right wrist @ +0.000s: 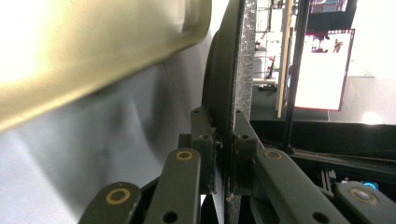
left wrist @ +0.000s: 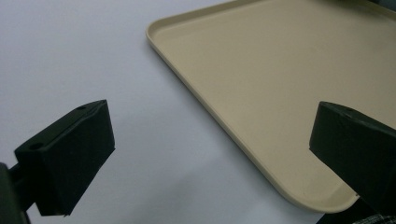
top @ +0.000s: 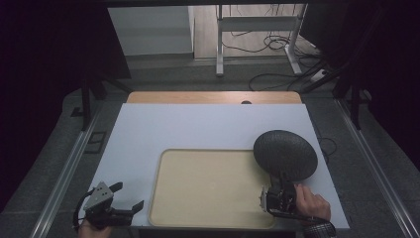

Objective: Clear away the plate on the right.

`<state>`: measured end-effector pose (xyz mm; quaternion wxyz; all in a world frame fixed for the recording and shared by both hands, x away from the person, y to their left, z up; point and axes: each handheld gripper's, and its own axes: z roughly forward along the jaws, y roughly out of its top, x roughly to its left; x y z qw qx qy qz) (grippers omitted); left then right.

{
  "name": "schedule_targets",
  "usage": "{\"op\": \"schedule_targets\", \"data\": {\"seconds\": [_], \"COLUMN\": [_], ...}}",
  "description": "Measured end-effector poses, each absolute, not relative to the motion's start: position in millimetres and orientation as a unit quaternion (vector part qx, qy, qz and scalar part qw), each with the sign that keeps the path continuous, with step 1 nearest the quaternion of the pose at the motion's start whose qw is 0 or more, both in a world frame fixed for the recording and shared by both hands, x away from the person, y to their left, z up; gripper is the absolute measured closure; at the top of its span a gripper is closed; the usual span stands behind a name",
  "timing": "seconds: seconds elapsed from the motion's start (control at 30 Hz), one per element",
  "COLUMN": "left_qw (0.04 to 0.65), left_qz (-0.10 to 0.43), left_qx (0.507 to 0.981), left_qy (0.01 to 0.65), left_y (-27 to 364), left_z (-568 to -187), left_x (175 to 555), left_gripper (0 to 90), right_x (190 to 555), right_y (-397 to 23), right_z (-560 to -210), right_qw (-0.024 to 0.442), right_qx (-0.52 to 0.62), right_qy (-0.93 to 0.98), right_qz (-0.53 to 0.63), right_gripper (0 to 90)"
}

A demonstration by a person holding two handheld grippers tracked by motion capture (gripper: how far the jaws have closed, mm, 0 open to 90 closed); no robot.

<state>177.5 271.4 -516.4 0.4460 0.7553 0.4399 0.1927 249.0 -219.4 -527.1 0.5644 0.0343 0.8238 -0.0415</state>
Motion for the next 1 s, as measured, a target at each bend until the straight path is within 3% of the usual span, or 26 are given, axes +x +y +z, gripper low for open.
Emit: {"op": "schedule_targets", "data": {"seconds": [0.4, 0.6, 0.9, 0.93, 0.97, 1.0], "left_qw": [0.445, 0.446, 0.445, 0.445, 0.445, 0.445], "left_qz": [0.193, 0.193, 0.193, 0.194, 0.194, 0.194], "left_qx": [0.756, 0.755, 0.755, 0.755, 0.755, 0.755], "left_qy": [0.44, 0.44, 0.441, 0.441, 0.441, 0.441], "left_y": [271.1, 271.2, 271.2, 271.2, 271.2, 271.2], "left_z": [-516.7, -516.6, -516.6, -516.6, -516.6, -516.6], "left_x": [177.8, 177.7, 178.0, 177.9, 177.9, 178.0], "left_gripper": [0.0, 0.0, 0.0, 0.0, 0.0, 0.0], "right_x": [238.5, 228.8, 223.1, 220.8, 222.6, 218.9], "right_y": [-203.4, -190.6, -178.1, -176.5, -175.2, -172.6], "right_z": [-525.1, -524.7, -524.9, -527.2, -527.0, -524.6], "right_qw": [0.543, 0.565, 0.541, 0.572, 0.545, 0.549], "right_qx": [0.006, -0.007, -0.031, -0.029, -0.038, -0.035], "right_qy": [0.84, 0.825, 0.84, 0.82, 0.837, 0.835], "right_qz": [-0.008, -0.018, 0.014, 0.01, 0.031, 0.008], "right_gripper": [82.7, 82.6, 82.1, 82.1, 82.2, 82.2]}}
